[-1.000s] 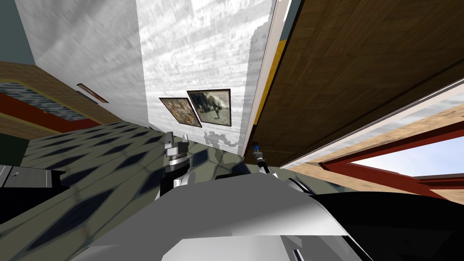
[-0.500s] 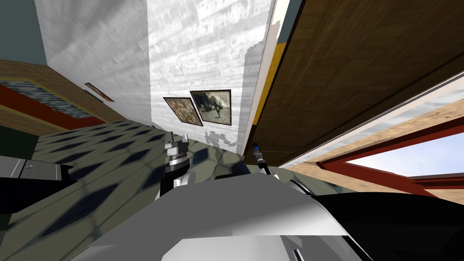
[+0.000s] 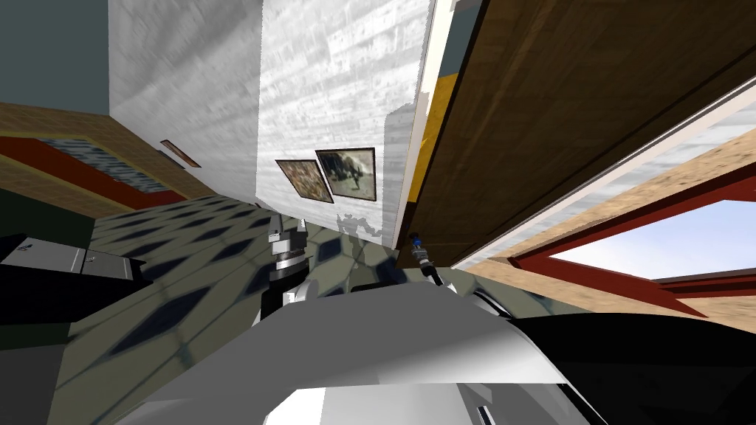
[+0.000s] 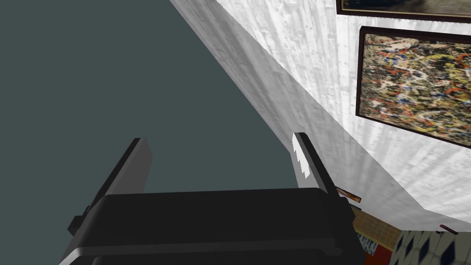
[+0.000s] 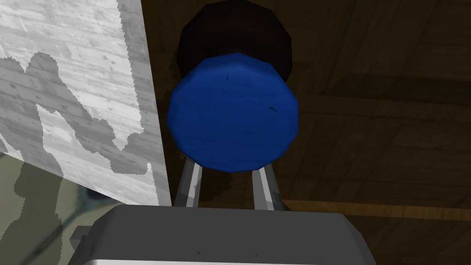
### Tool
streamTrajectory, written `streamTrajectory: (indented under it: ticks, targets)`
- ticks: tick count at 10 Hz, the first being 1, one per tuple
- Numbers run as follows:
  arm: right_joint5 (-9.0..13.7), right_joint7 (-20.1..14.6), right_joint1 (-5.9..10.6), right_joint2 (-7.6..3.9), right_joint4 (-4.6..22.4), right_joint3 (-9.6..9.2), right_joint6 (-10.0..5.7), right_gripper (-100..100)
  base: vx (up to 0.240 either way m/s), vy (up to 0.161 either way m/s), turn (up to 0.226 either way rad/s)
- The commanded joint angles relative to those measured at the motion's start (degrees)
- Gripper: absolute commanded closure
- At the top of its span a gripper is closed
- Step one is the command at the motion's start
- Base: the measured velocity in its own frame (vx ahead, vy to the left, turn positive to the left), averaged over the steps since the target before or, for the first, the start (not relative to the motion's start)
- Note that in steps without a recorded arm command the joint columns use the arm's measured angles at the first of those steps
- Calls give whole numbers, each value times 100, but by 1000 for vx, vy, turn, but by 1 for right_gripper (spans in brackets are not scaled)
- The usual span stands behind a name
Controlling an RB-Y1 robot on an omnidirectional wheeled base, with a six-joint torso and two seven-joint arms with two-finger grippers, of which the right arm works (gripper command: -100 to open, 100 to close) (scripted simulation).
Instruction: Pull the door open
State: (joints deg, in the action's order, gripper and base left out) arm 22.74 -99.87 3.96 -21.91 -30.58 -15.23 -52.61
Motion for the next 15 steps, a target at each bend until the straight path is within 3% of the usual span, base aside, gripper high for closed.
streamTrajectory:
  ticks: [1,4,5,6,9,13,15]
  targets:
    - [-53,-148,25,-140,-167,-91,-165,100,-157,-34,41]
    - [-82,-211,12,-176,-189,-146,-204,100,-95,-24,18]
    - [-85,-185,-39,-113,-89,-168,-71,100,-29,-13,15]
    - [-144,-312,-120,-204,-98,-267,-199,100,-106,-39,100]
    - [-215,-474,-192,-338,-119,-376,-408,100,-186,-55,85]
    - [-215,-474,-192,-338,-119,-376,-408,100,-29,-1,-6]
    - [-273,-605,-250,-446,-137,-465,-577,100,-76,-29,84]
